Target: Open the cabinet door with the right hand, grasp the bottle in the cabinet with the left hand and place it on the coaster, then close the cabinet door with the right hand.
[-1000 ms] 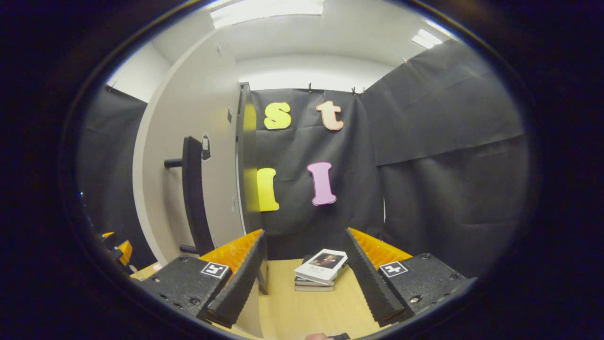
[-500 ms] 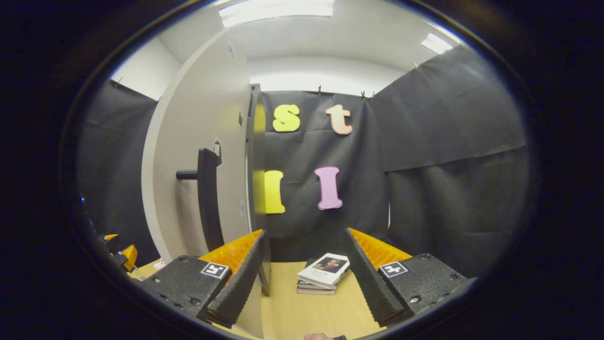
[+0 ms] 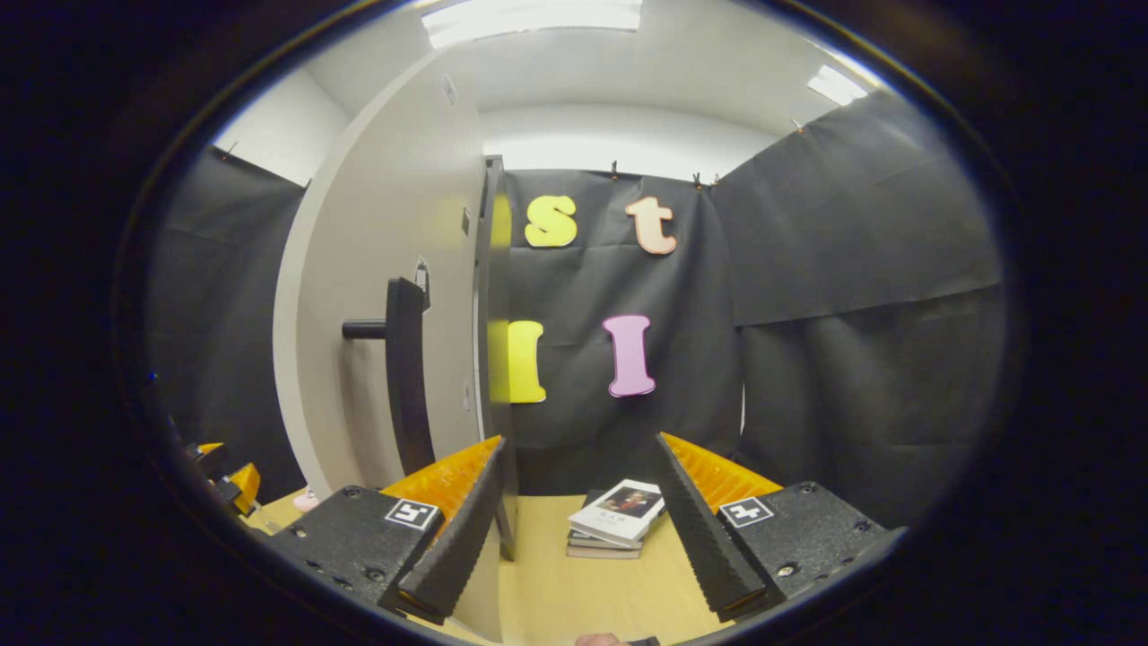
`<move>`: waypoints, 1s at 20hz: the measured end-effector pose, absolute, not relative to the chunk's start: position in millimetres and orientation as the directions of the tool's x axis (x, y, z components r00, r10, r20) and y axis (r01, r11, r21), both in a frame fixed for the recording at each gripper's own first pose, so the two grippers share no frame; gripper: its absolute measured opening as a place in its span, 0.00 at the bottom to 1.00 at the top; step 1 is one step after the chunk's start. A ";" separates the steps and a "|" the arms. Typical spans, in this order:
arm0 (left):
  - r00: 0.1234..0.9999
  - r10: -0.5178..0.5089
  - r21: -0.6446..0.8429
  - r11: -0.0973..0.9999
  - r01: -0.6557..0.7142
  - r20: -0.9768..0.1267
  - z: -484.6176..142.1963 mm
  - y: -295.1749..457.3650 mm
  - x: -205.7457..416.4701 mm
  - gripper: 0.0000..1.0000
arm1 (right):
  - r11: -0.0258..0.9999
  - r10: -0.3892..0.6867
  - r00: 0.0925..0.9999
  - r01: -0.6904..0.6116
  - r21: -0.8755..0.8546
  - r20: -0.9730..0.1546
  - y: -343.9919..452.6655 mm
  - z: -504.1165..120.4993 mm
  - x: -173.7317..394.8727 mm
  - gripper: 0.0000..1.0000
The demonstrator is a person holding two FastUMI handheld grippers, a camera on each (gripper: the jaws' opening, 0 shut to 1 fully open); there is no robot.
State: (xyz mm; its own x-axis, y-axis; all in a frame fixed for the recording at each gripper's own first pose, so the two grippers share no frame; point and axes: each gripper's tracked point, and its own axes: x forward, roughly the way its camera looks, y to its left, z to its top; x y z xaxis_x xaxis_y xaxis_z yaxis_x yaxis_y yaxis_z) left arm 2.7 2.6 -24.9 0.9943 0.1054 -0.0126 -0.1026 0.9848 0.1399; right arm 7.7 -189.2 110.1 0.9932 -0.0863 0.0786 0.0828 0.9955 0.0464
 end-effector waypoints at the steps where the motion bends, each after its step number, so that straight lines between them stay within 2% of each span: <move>1: 0.995 0.104 0.137 0.985 -0.101 -0.012 -24.4 3.0 3.0 1.00 | 0.995 -0.091 0.993 0.088 0.042 0.080 -189.0 109.9 7.2 0.96; 2: 0.994 0.104 0.135 0.986 -0.102 -0.014 -25.3 4.8 3.2 0.96 | 0.995 -0.091 0.993 0.089 0.036 0.080 -187.2 110.2 7.0 0.96; 3: 0.994 0.105 0.133 0.986 -0.102 -0.015 -25.9 5.8 3.2 0.96 | 0.997 -0.079 0.993 0.076 0.033 0.083 -181.9 111.4 7.5 0.99; 5: 0.994 0.105 0.132 0.986 -0.103 -0.012 -24.3 6.7 2.5 0.96 | 0.997 -0.080 0.993 0.080 0.010 0.087 -179.6 112.5 6.6 0.91; 6: 0.994 0.105 0.132 0.986 -0.103 -0.011 -24.6 8.6 2.8 0.96 | 0.996 -0.085 0.992 0.085 0.000 0.089 -179.8 113.2 5.2 0.90; 7: 0.994 0.106 0.131 0.986 -0.103 -0.012 -25.1 9.2 3.1 0.96 | 0.996 -0.091 0.992 0.092 -0.008 0.092 -179.4 114.0 4.1 0.95; 9: 0.994 0.104 0.130 0.986 -0.101 -0.014 -27.4 10.0 4.0 1.00 | 0.995 -0.098 0.990 0.098 0.001 0.097 -177.1 113.9 3.0 0.95; 10: 0.995 0.103 0.129 0.987 -0.100 -0.015 -27.6 9.7 3.8 0.96 | 0.996 -0.093 0.991 0.092 0.014 0.096 -174.1 111.8 3.7 0.96; 11: 0.995 0.101 0.129 0.987 -0.098 -0.016 -27.9 9.8 3.4 0.96 | 0.996 -0.082 0.992 0.080 0.029 0.091 -169.6 110.6 4.1 0.96; 12: 0.995 0.098 0.128 0.987 -0.095 -0.017 -29.0 9.8 3.5 0.96 | 0.997 -0.068 0.994 0.065 0.040 0.088 -166.1 109.7 4.6 0.91; 13: 0.995 0.094 0.125 0.988 -0.091 -0.018 -29.1 9.6 3.3 0.96 | 0.998 -0.053 0.995 0.049 0.047 0.085 -161.3 109.2 5.5 0.95; 14: 0.996 0.093 0.125 0.988 -0.090 -0.017 -29.0 9.4 2.9 1.00 | 0.998 -0.036 0.996 0.032 0.048 0.083 -155.4 109.6 6.0 0.95; 16: 0.996 0.090 0.125 0.988 -0.087 -0.017 -29.5 10.0 1.8 1.00 | 0.999 -0.005 0.996 0.001 0.043 0.085 -142.2 110.1 5.0 0.95; 17: 0.996 0.088 0.126 0.988 -0.085 -0.015 -29.5 10.2 1.5 0.96 | 0.999 0.009 0.996 -0.013 0.041 0.086 -134.9 110.9 5.3 0.95; 19: 0.996 0.084 0.128 0.988 -0.082 -0.011 -28.7 12.1 0.2 1.00 | 0.998 0.045 0.995 -0.049 0.041 0.085 -118.4 109.6 5.4 0.96; 20: 0.997 0.082 0.126 0.989 -0.080 -0.013 -30.5 12.6 0.4 0.96 | 0.997 0.065 0.995 -0.069 0.045 0.082 -110.3 108.2 7.2 0.95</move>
State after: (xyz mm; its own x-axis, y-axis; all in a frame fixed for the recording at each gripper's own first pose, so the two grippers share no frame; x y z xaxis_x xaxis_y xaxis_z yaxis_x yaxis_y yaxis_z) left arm 0.4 12.6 -30.5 0.9965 0.0820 -0.0134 -0.0797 0.9888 0.1258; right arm 7.2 -110.3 108.2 0.9945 0.0652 0.0818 -0.0690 0.9966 0.0447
